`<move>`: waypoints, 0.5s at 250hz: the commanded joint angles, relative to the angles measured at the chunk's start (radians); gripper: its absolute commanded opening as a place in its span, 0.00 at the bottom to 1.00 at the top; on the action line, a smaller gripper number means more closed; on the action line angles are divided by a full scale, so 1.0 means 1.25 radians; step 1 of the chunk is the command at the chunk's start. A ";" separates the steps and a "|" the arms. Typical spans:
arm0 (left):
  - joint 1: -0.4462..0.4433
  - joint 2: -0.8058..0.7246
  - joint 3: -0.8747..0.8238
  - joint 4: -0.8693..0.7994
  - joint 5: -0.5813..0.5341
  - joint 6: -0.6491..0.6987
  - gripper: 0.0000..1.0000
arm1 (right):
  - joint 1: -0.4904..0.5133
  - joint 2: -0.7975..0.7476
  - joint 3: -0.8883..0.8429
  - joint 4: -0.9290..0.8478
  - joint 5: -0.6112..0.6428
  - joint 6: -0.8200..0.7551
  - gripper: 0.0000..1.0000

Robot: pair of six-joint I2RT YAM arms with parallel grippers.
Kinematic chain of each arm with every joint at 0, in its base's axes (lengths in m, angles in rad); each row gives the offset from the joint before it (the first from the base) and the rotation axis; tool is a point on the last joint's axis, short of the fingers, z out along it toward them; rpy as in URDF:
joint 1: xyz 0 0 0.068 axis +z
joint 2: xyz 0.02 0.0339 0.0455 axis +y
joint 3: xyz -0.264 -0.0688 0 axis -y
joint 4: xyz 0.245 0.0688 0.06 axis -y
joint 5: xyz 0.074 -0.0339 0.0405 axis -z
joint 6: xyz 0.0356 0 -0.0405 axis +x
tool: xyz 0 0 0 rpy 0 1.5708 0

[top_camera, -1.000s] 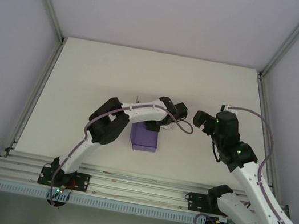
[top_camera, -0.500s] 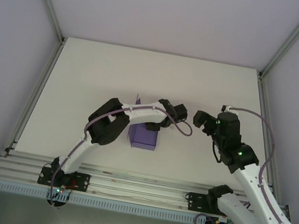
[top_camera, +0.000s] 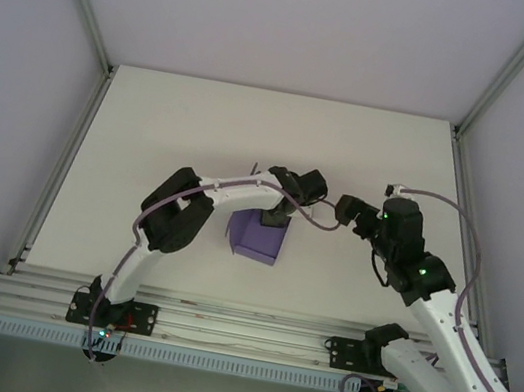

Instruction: Assemble paper box

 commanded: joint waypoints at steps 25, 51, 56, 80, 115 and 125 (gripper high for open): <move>-0.002 -0.135 -0.021 -0.018 0.081 0.006 0.99 | -0.003 -0.011 0.017 0.002 -0.013 -0.019 1.00; -0.002 -0.179 -0.036 -0.005 0.095 0.001 1.00 | -0.004 -0.010 0.031 -0.003 -0.013 -0.030 1.00; -0.002 -0.188 -0.038 0.000 0.095 -0.002 1.00 | -0.004 -0.009 0.034 -0.004 -0.011 -0.034 1.00; 0.010 -0.251 -0.056 0.051 0.092 -0.051 1.00 | -0.006 0.004 0.047 -0.004 0.009 -0.062 1.00; 0.070 -0.404 -0.135 0.229 0.096 -0.243 1.00 | -0.024 0.081 0.072 0.012 -0.023 -0.117 1.00; 0.090 -0.453 -0.164 0.268 0.111 -0.320 1.00 | -0.029 0.108 0.080 0.019 -0.029 -0.126 1.00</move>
